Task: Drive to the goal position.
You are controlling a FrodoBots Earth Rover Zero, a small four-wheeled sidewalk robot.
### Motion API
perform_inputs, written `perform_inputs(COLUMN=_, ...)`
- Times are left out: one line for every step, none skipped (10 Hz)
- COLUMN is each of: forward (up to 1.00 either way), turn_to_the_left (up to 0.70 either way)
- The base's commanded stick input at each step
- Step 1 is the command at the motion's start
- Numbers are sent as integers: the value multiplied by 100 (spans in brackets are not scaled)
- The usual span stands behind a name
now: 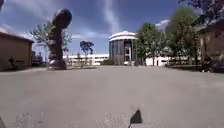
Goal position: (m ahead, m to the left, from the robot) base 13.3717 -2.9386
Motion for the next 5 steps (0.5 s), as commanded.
perform_inputs(forward=70, turn_to_the_left=6)
perform_inputs(forward=70, turn_to_the_left=6)
perform_inputs(forward=70, turn_to_the_left=6)
perform_inputs(forward=70, turn_to_the_left=6)
perform_inputs(forward=70, turn_to_the_left=6)
